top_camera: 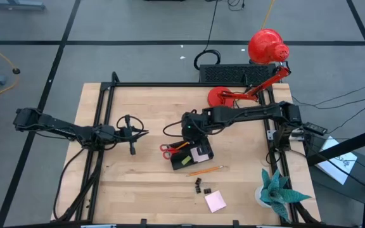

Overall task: Pick and place office supplies into organizer
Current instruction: Adjust the pencil in the top left compartment of the desk organizer, then adjust the desk organizer on the table

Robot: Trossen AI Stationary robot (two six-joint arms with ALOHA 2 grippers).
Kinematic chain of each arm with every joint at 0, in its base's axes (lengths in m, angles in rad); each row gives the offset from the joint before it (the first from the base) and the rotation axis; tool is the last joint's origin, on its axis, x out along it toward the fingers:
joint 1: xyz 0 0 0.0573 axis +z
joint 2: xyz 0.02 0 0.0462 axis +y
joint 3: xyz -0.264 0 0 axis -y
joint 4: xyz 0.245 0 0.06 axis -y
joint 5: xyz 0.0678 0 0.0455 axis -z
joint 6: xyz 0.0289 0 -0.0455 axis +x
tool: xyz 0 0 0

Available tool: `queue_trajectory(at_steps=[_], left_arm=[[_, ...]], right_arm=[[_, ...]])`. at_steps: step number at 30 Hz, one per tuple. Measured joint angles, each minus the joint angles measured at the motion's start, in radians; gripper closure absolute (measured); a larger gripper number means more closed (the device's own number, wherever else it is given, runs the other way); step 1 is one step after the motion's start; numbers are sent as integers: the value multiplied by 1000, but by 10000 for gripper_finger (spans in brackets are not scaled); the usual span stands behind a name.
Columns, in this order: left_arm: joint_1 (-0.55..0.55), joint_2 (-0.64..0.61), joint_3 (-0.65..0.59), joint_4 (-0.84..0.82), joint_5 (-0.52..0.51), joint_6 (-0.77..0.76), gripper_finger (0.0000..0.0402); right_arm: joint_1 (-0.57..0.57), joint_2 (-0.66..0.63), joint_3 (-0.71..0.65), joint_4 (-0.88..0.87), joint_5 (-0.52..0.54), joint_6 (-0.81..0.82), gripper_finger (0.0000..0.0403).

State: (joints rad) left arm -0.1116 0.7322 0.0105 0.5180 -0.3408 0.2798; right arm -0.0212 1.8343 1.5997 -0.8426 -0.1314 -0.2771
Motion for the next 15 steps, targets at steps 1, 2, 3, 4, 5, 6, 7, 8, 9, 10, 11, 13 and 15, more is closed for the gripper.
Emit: queue_trajectory(at_steps=[1, 2, 3, 4, 5, 6, 7, 8, 9, 10, 11, 13, 15], left_arm=[[0, 0, 0, 0, 0, 0, 371], [0, 0, 0, 0, 0, 0, 371], [0, 0, 0, 0, 0, 0, 371], [0, 0, 0, 0, 0, 0, 371], [0, 0, 0, 0, 0, 0, 371], [0, 0, 0, 0, 0, 0, 371], [0, 0, 0, 1, 0, 0, 371], [0, 0, 0, 0, 0, -1, 371], [0, 0, 0, 0, 1, -2, 371], [0, 0, 0, 1, 1, -2, 371], [0, 0, 0, 1, 1, -2, 371], [0, 0, 0, 1, 1, -2, 371], [0, 0, 0, 1, 1, -2, 371]], right_arm=[[0, -3, 0, 1, 0, 0, 369], [0, -8, -1, 0, 0, 1, 369], [1, -11, -1, 2, 0, 1, 367], [1, -15, -1, 9, -1, 1, 364], [3, -22, -1, 13, -2, 2, 360], [5, -25, -1, 13, -1, 3, 353], [8, -26, -1, 14, -1, 7, 344], [9, -26, -1, 19, 0, 12, 334], [10, -25, -1, 21, -1, 19, 322], [10, -24, -1, 22, -1, 26, 310], [10, -24, -1, 24, -1, 31, 298], [10, -25, 0, 31, -1, 42, 275], [10, -25, 0, 30, 0, 55, 256]])
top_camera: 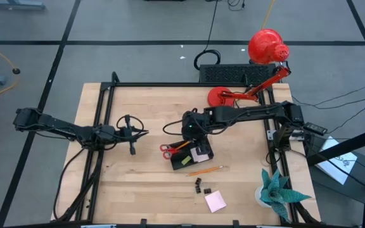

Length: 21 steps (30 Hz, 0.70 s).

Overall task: Pick and place office supplies into organizer
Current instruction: Adjust the desk organizer on the table

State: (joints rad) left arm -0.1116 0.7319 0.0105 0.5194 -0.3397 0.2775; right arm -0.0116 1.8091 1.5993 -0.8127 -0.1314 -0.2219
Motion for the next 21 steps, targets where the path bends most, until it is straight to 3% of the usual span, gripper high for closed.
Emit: queue_trajectory(at_steps=[7, 11, 17, 21], left_arm=[[0, 0, 0, 0, 0, -6, 371], [0, 0, 0, 0, 0, -18, 371], [0, 0, 0, 0, 0, -26, 371], [0, 0, 0, 1, 0, -48, 371]], right_arm=[[7, -87, 0, 1, 8, 65, 217], [47, -182, 0, 0, 82, 118, 214], [164, -309, -9, 36, 120, 195, 240], [282, -372, -118, 210, 172, 187, 276]])
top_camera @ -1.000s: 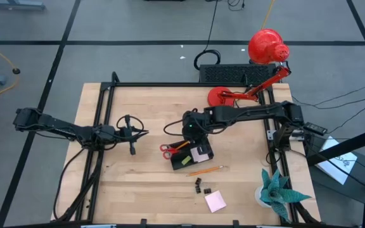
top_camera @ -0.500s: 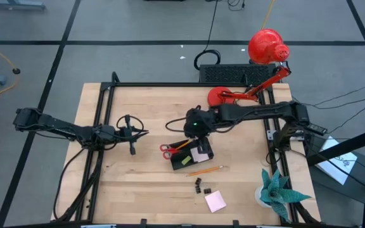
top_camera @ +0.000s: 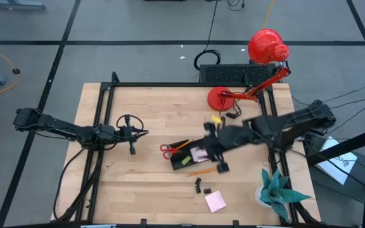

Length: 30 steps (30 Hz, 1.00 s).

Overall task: Pick and place office supplies into organizer
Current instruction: Adjust the desk organizer on the table

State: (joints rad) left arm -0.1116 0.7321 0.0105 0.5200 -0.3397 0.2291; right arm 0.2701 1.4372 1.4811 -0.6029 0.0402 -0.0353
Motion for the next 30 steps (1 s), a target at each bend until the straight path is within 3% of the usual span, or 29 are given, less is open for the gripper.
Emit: queue_trajectory(at_steps=[8, 16, 23, 30], left_arm=[[0, 0, 0, -1, 0, -24, 371], [0, 0, 0, -17, -1, -29, 371], [0, 0, 0, 9, -11, 62, 371], [0, 0, 0, 24, -11, 40, 371]], right_arm=[[145, -109, -381, 471, 52, -41, 357], [152, -186, -796, 973, 136, -92, 400], [86, -327, -943, 1096, 149, -40, 400], [56, -381, -1081, 1246, 146, -56, 402]])
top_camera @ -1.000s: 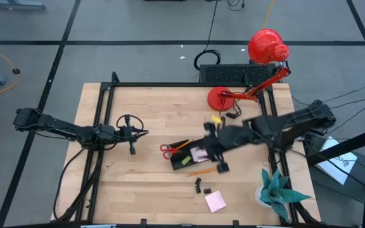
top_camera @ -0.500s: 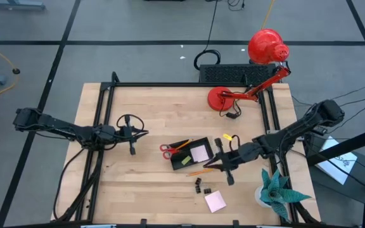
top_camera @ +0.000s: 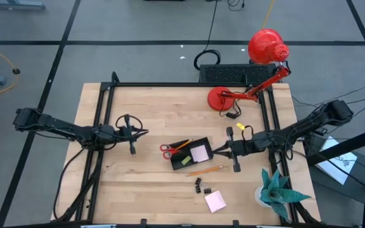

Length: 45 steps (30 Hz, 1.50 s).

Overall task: Pick and place office supplies into organizer
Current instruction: Adjust the desk organizer on the table

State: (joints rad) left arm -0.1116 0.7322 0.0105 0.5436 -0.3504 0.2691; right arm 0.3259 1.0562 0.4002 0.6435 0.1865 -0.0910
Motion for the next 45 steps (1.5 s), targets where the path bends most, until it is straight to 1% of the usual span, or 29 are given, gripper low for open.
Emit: queue_trajectory(at_steps=[5, 10, 19, 24, 31, 33, 34, 37, 39, 41, 45], left_arm=[[0, 0, 0, 66, -14, -77, 371], [0, 0, 0, 83, -14, -97, 371], [0, 0, 0, 51, -15, -94, 371], [0, 0, 0, 50, -17, -60, 371], [-3, 0, 2, 60, -13, -77, 371], [-18, 0, 45, 30, 25, -106, 371], [-31, 0, 84, -20, 48, -113, 371], [-80, 32, 243, -313, 60, -167, 371], [-121, 80, 340, -437, 61, -202, 371], [-174, 132, 412, -425, 61, -212, 371], [-279, 251, 490, -298, 76, -160, 371]], right_arm=[[-25, -22, -61, 128, -2, 26, 402], [-27, -26, -78, 151, -4, 27, 402], [-11, -25, -78, 104, -5, 77, 402], [-10, -24, -67, 77, -1, 59, 402], [-10, -24, -67, 59, 0, 45, 402], [-10, -24, -67, 59, 0, 39, 400], [-10, -24, -67, 60, 0, 32, 400], [-10, -24, -67, 63, 13, 0, 401], [-10, -24, -67, 69, 52, -17, 402], [-11, -25, -66, 83, 80, -24, 402], [-18, -73, -66, 62, 71, -26, 402]])
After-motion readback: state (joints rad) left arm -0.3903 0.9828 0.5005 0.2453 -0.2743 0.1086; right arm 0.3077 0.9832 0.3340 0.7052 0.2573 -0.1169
